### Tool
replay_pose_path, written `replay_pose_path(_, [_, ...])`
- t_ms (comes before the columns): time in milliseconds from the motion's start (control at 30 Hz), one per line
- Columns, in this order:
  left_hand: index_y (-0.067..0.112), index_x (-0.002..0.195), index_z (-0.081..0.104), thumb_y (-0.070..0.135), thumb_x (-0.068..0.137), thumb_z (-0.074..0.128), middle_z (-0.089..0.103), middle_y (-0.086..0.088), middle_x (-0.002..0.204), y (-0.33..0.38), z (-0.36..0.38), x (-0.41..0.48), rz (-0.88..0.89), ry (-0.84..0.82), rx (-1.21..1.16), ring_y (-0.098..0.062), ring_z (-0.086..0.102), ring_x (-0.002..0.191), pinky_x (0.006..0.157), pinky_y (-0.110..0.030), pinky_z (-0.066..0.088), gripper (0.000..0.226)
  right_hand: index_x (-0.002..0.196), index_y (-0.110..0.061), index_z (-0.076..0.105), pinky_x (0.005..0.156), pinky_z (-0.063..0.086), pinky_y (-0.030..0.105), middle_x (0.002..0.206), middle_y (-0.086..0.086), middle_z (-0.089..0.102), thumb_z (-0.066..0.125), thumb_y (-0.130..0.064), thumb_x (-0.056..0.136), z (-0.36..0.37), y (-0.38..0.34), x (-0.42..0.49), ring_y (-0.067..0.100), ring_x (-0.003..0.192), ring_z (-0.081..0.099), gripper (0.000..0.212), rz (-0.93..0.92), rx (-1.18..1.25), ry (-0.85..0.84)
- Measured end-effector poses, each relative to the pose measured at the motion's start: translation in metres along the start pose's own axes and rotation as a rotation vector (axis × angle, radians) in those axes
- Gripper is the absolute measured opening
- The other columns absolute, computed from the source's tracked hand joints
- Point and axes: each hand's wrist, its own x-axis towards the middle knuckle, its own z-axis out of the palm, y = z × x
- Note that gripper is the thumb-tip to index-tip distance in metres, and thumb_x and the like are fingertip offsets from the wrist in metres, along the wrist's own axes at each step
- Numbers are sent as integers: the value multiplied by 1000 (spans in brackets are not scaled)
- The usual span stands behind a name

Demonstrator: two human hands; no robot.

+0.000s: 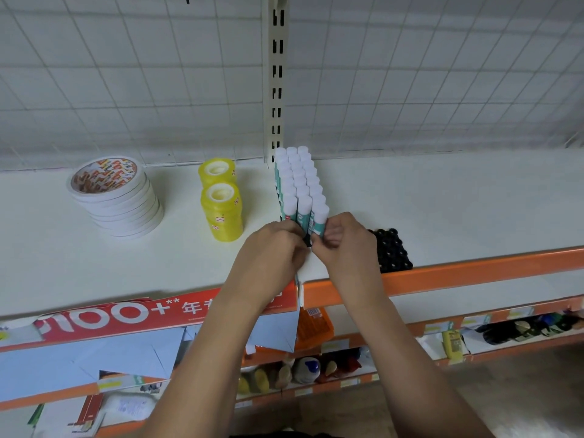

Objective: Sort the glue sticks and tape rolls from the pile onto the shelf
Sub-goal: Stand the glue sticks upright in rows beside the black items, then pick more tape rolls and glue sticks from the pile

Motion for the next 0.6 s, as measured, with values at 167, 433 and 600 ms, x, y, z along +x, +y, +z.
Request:
replay_pose_path(167, [22,107,73,23,89,61,66,10,114,-1,-7,0,-31,-31,-92,-15,60,105,83,-36,48,22,102,-12,63,72,45,11,98,0,68,73,-23,86,-9,-3,3,10,87,64,22,32,-24,-87])
replay_pose_path(433, [25,102,70,34,93,58,62,11,106,-18,-41,-40,-123,85,-103,-14,60,95,76,-38,51,18,108,-18,64,71,48,11,94,-6,67,64,-26,92,-18,-44,-30,2,76,61,17,-63,5,109])
replay_pose_path(600, [32,102,69,41,92,56,64,15,107,-55,-83,-91,-255,175,-35,-11,62,96,73,-35,52,19,101,-24,66,70,49,18,84,-17,64,61,-27,92,27,-108,-44,3,76,61,11,-198,91,-86])
